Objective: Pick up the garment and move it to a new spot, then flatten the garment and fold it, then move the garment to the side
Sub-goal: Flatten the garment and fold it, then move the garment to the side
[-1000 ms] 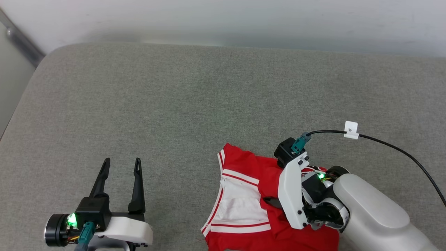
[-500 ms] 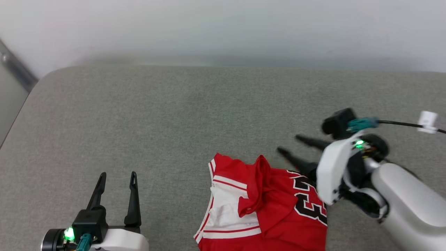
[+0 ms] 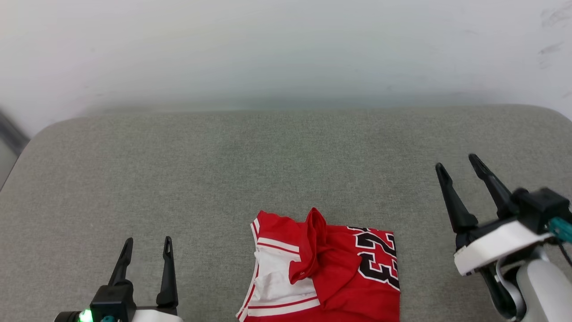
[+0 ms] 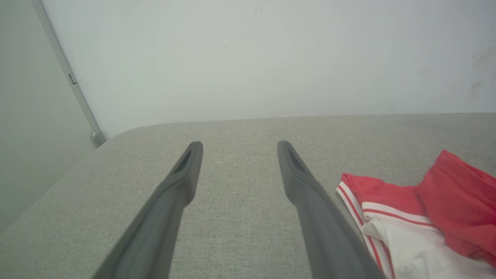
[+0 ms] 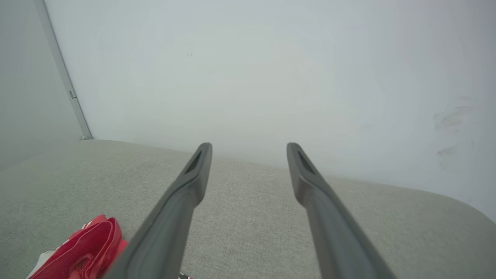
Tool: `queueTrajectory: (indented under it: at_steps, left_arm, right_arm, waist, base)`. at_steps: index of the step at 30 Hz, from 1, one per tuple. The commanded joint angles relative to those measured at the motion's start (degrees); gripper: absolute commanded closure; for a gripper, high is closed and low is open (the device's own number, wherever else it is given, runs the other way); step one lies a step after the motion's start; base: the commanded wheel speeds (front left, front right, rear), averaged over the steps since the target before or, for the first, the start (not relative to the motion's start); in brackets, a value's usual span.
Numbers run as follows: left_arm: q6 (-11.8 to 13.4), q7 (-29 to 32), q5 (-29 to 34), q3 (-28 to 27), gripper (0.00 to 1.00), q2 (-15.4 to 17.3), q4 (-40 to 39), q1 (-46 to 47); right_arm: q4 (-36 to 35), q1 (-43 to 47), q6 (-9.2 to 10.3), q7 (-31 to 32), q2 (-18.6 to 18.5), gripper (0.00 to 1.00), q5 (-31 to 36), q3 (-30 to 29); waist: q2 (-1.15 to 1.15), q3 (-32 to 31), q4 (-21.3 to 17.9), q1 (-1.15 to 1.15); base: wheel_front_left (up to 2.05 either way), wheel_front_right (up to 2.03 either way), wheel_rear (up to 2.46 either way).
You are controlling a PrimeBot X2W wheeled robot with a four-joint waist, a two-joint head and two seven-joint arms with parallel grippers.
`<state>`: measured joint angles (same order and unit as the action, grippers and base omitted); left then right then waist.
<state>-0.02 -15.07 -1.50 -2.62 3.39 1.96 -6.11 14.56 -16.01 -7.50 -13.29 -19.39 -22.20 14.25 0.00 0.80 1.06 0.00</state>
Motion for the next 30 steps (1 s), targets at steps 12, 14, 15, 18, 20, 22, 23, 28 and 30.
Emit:
queueTrajectory:
  at_steps: [12, 14, 15, 18, 20, 22, 23, 28, 30]
  left_arm:
    - [-0.2, -0.1, 0.0, 0.0, 0.0, -0.1, -0.8, -1.9]
    - [-0.2, -0.1, 0.0, 0.1, 0.0, -0.2, -0.8, -2.2]
    - [-0.1, -0.1, 0.0, 0.2, 0.0, -0.2, -0.8, -2.3]
    - [-0.1, -0.1, -0.1, 0.3, 0.0, -0.2, -0.7, -2.9]
    - [0.0, -0.1, -0.2, 0.3, 0.0, -0.3, -0.8, -3.1]
    - [0.0, -0.1, -0.2, 0.4, 0.0, -0.3, -0.8, -3.3]
    - [0.0, -0.1, -0.2, 0.4, 0.0, -0.3, -0.8, -3.4]
    - [-0.1, -0.1, -0.4, 0.5, 0.0, -0.3, -0.8, -3.7]
    - [-0.2, -0.1, -0.3, 0.5, 0.0, -0.3, -0.7, -3.6]
  right_arm:
    - [-9.1, 15.6, 0.02, -1.9, 10.9, 0.0, 8.6, -13.0]
    - [-10.2, 17.7, 0.02, -1.9, 11.8, 0.0, 9.7, -13.7]
    - [-10.7, 18.5, 0.03, -1.9, 12.5, 0.0, 9.7, -14.3]
    - [-11.5, 21.0, 0.02, -1.9, 13.5, 0.0, 10.7, -14.8]
    - [-12.0, 22.3, 0.02, -1.9, 14.0, 0.0, 11.2, -15.1]
    - [-12.3, 23.3, 0.02, -1.9, 14.4, 0.0, 11.4, -15.3]
    - [-12.5, 23.6, 0.02, -1.9, 14.6, 0.0, 11.6, -15.4]
    - [-12.8, 24.8, 0.02, -1.9, 15.2, 0.0, 12.1, -15.8]
    - [-12.8, 25.0, 0.01, -1.9, 15.3, 0.0, 12.2, -15.8]
  waist:
    - [0.0, -1.6, -0.1, 0.0]
    - [0.0, -1.8, 0.1, 0.0]
    - [0.0, -1.9, 0.1, 0.0]
    - [0.0, -2.1, 0.2, 0.0]
    - [0.0, -2.2, 0.3, 0.0]
    - [0.0, -2.3, 0.3, 0.0]
    - [0.0, -2.3, 0.3, 0.0]
    - [0.0, -2.3, 0.4, 0.0]
    - [0.0, -2.3, 0.4, 0.0]
  base:
    - [0.0, 0.0, 0.0]
    - [0.0, 0.0, 0.0]
    - [0.0, 0.0, 0.0]
    - [0.0, 0.0, 0.0]
    - [0.0, 0.0, 0.0]
    - [0.0, 0.0, 0.0]
    - [0.0, 0.0, 0.0]
    - [0.0, 0.0, 0.0]
    - [0.0, 0.0, 0.0]
